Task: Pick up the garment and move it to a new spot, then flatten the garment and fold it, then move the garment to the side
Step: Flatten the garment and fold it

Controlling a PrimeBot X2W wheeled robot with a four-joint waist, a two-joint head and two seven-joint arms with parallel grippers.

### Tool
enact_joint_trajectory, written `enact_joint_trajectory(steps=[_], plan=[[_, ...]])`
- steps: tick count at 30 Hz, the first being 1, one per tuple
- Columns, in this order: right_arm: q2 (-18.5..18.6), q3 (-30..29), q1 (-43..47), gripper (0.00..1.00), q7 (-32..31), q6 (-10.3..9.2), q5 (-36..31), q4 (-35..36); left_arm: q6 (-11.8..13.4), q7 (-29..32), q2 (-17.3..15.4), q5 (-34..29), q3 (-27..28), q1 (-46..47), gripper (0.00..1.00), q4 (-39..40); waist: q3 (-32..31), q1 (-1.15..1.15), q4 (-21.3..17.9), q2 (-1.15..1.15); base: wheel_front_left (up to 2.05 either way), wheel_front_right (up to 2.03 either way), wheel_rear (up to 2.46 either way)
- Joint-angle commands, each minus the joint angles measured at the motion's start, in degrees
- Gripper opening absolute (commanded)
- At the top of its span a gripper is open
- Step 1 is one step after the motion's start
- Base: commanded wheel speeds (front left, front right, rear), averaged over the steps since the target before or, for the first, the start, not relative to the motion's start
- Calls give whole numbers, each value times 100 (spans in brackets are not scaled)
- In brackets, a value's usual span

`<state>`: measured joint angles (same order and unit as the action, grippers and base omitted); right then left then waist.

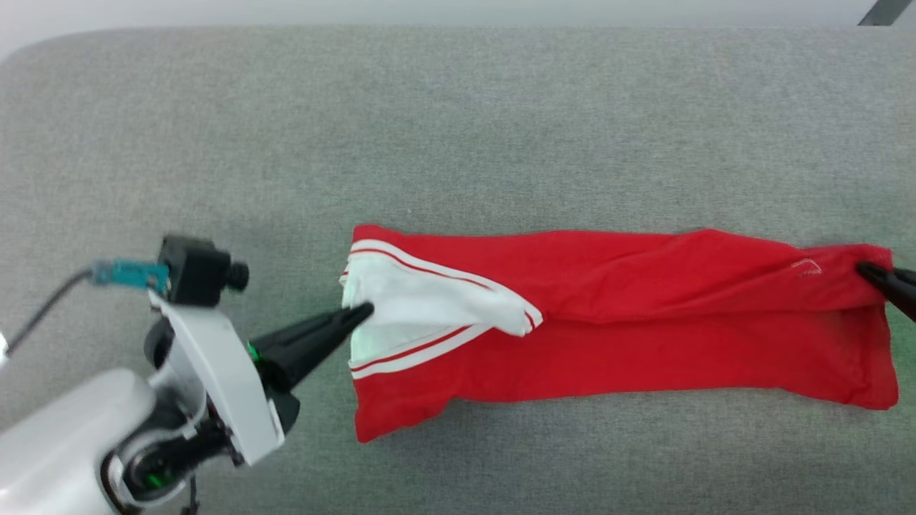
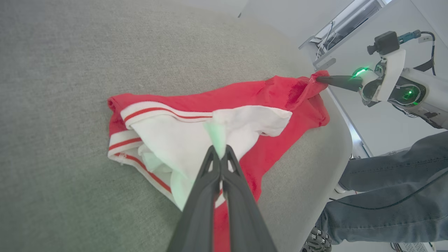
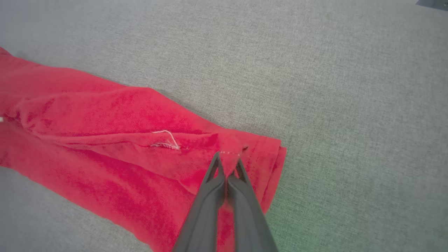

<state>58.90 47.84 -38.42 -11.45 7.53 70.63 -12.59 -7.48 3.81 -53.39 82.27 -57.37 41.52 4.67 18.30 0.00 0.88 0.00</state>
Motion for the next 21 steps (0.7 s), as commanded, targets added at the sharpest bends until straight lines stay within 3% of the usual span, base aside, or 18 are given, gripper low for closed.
enact_joint_trajectory(steps=[1,5,16,17,19,20,21], plan=[[47,-72,128,0,79,-10,18,-48,3,-107,14,-12,-22,-125,0,-8,28,0,37,0,0,0,0],[-89,-145,340,0,222,-10,18,-211,3,-237,101,-118,-164,-313,0,-194,107,0,55,0,0,0,0],[-747,-54,330,0,347,-10,-270,-778,11,-357,1013,-553,-476,-98,0,-1544,293,0,48,0,0,0,0],[-779,-51,315,0,378,-10,-306,-813,10,-384,1068,-594,-498,-88,10,-1650,286,0,40,0,0,0,0],[-813,-61,272,42,469,-10,-363,-838,9,-506,1159,-632,-512,-94,43,-1789,245,0,27,0,0,0,0],[-814,-67,264,89,504,-10,-371,-823,8,-596,1184,-651,-501,-114,69,-1813,211,0,23,0,0,0,0],[-800,-63,280,100,536,-10,-363,-778,7,-692,1200,-671,-496,-144,93,-1813,171,0,27,0,0,0,0]])
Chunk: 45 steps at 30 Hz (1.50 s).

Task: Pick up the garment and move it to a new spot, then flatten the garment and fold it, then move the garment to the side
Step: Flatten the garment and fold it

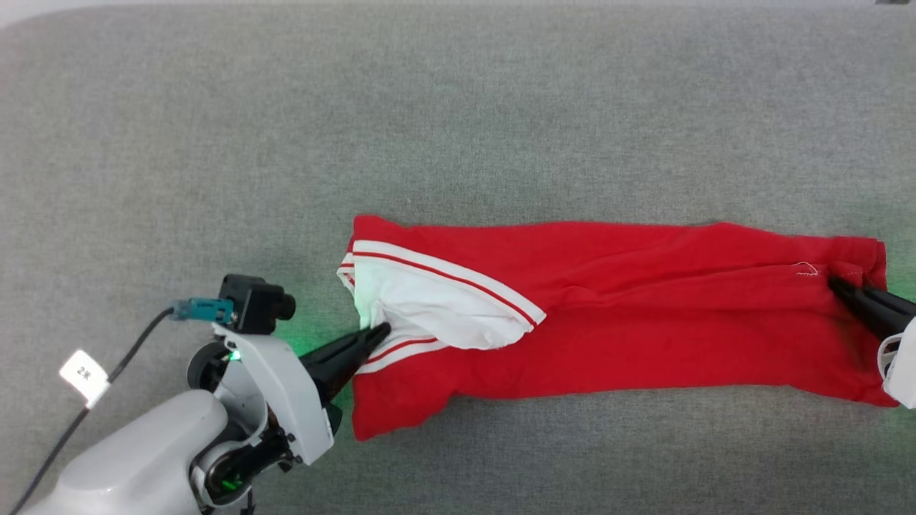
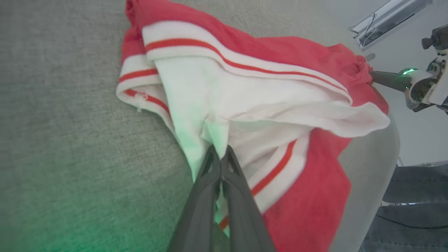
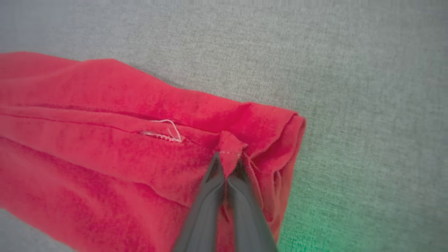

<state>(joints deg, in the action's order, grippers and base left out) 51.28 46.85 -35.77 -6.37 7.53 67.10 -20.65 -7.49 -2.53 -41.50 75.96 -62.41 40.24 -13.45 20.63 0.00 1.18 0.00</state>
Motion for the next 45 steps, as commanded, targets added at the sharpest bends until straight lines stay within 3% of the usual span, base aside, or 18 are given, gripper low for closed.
enact_joint_trajectory(steps=[1,5,9,14,19,30,40,42,43,44,45], plan=[[-6,39,48,100,60,-9,24,101,7,-177,22,-49,28,-56,100,11,-102,0,5,0,0,0,0],[278,19,224,100,147,-10,202,388,8,-831,91,-195,148,-287,100,33,-277,0,79,0,0,0,0],[644,-166,485,100,262,-10,491,474,166,-1211,226,-414,464,-561,100,113,-401,0,276,0,0,0,0],[1012,-375,840,100,154,-10,999,423,240,-1261,684,-871,1458,-1146,100,334,-463,0,579,0,0,0,0],[1127,-385,1075,100,-165,-10,1341,193,180,-1254,1243,-1583,2443,-1745,100,481,-496,0,807,0,0,0,0],[751,-168,949,100,-1026,-7,1452,-213,84,-1256,2498,-3869,4370,-2803,100,152,-512,0,1070,0,0,0,0],[261,-46,669,100,-1296,-4,1156,-515,23,-1257,3098,-5785,5640,-3211,100,344,-527,0,886,0,0,0,0],[196,-45,639,38,-1327,-4,1132,-583,15,-1257,3182,-6063,5793,-3277,100,416,-526,0,831,0,0,0,0],[156,-45,635,29,-1340,-4,1127,-602,10,-1257,3196,-6220,5844,-3296,100,463,-528,0,803,0,0,0,0],[130,-63,616,0,-1327,-4,1122,-646,6,-1257,3230,-6311,5898,-3326,100,494,-526,0,772,0,0,0,0],[112,-74,593,0,-1326,-4,1109,-665,2,-1257,3276,-6381,5964,-3358,100,514,-518,0,739,0,0,0,0]])
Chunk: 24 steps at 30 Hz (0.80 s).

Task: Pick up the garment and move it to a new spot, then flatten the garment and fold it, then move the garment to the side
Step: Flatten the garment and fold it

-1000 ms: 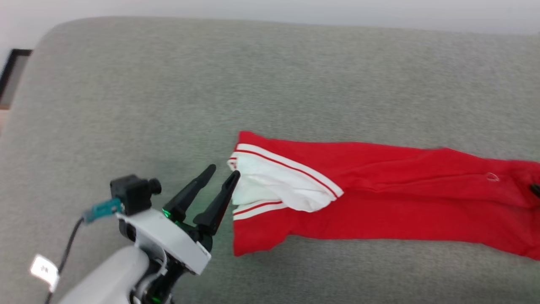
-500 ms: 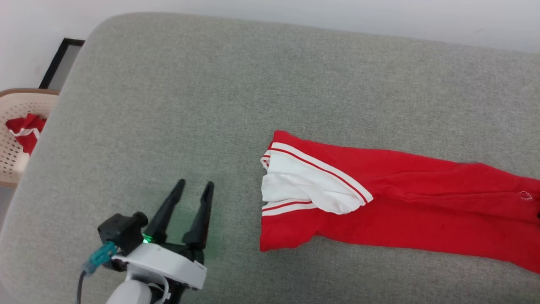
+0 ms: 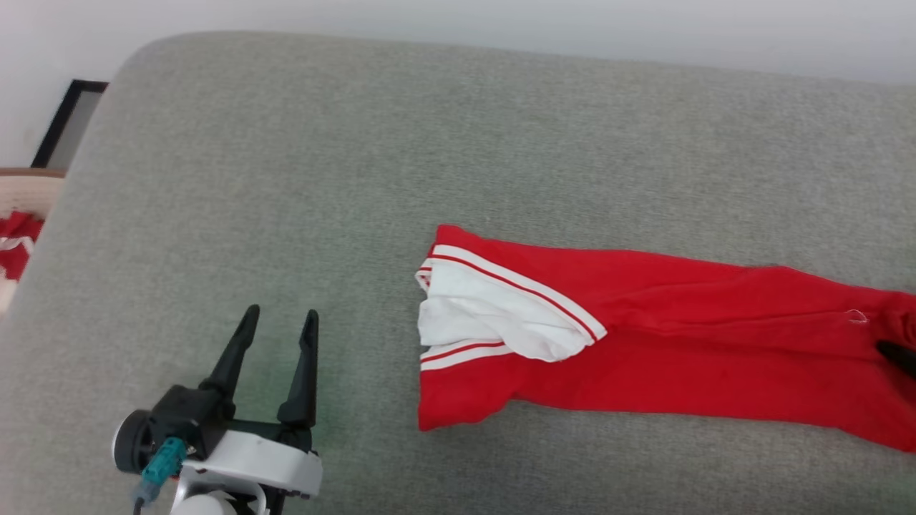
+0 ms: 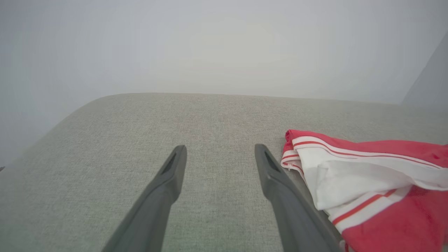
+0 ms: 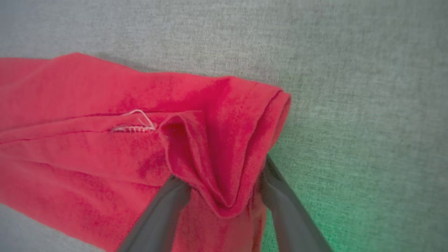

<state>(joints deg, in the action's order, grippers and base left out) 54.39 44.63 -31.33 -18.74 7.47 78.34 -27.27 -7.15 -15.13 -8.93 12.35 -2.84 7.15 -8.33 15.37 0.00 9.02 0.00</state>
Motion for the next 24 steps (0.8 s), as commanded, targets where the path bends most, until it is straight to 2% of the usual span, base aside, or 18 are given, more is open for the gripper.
enact_joint_trajectory(steps=[1,13,19,24], plan=[[-215,130,126,0,-75,2,-13,-11,-36,3,29,-114,45,-68,100,32,16,0,-77,0,0,0,0],[148,-542,-107,0,536,-5,94,-518,-36,3,52,-200,292,-164,100,219,156,0,-562,0,0,0,0],[441,-937,-129,0,825,-4,213,-1155,-36,3,-2,-212,302,-203,100,300,212,0,-690,0,0,0,0],[465,-1123,-155,0,929,-3,280,-1355,-36,3,-6,-285,319,-255,100,320,172,0,-737,0,0,0,0]])
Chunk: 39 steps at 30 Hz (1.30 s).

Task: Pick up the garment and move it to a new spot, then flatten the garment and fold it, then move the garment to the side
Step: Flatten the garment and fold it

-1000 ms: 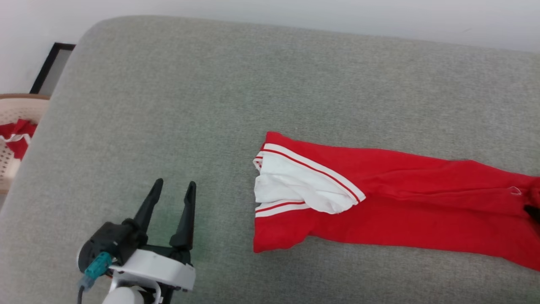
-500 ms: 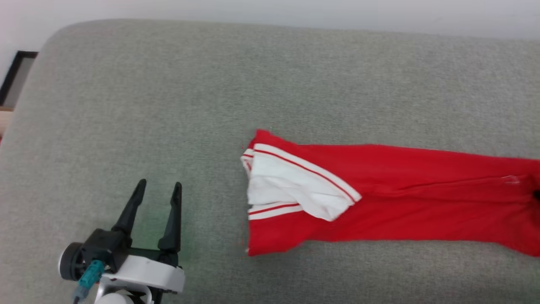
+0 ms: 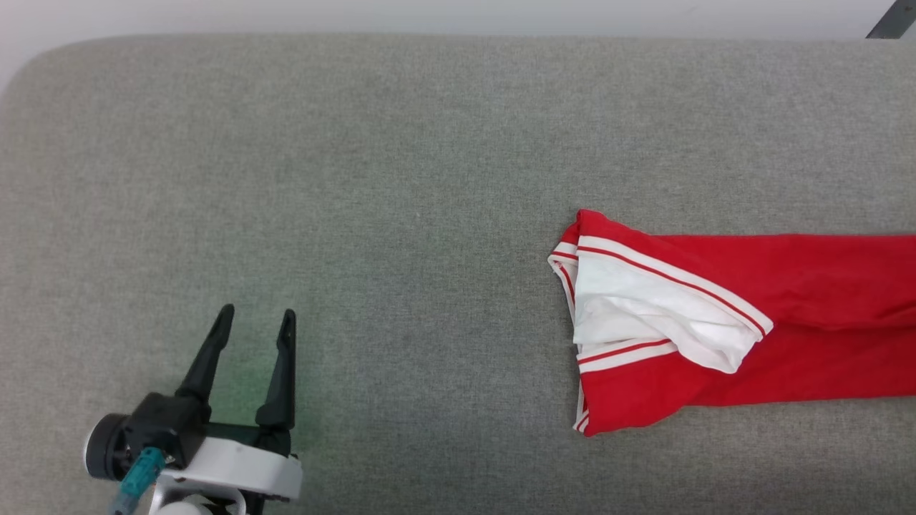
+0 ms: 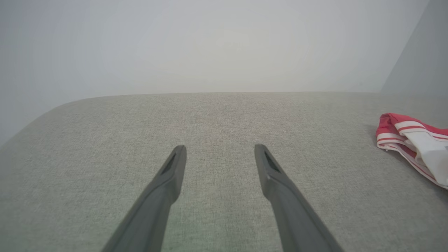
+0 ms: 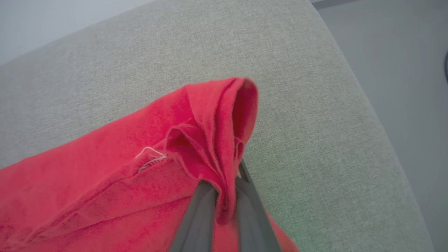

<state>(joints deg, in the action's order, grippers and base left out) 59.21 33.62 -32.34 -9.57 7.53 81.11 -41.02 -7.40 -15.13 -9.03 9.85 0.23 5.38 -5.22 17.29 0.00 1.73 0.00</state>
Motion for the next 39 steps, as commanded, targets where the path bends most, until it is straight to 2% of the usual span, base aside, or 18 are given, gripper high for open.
enact_joint_trajectory(steps=[1,6,14,18,21,26,27,33,39], plan=[[-34,-3,-21,0,-14,-10,-16,85,-11,3,14,-62,30,-91,100,12,-42,0,-12,0,0,0,0],[25,120,269,0,-131,-10,-92,781,-7,3,131,-88,55,-147,100,-19,-171,0,43,0,0,0,0],[207,228,654,0,-328,-10,-354,2751,-5,3,240,-18,1,-253,100,27,-298,0,201,0,0,0,0],[-27,345,579,0,-685,-9,-683,3553,-5,3,272,63,-61,-297,100,34,-337,0,305,0,0,0,0],[-345,391,410,0,-980,-9,-979,3949,-5,3,291,146,-127,-288,100,65,-347,0,388,0,0,0,0],[-1066,435,37,0,-1441,-9,-1545,4131,-5,3,273,285,-254,-256,100,54,-309,0,506,0,0,0,0],[-1066,435,37,0,-1441,-9,-1545,4131,-5,3,273,285,-254,-256,100,54,-309,0,506,0,0,0,0],[-1857,584,-293,0,-1981,-9,-2221,3829,-5,3,289,442,-403,-89,100,47,-200,0,692,0,0,0,0],[-2296,590,-294,0,-2187,-9,-2507,3408,-5,3,311,522,-472,18,100,-3,-102,0,828,0,0,0,0]])
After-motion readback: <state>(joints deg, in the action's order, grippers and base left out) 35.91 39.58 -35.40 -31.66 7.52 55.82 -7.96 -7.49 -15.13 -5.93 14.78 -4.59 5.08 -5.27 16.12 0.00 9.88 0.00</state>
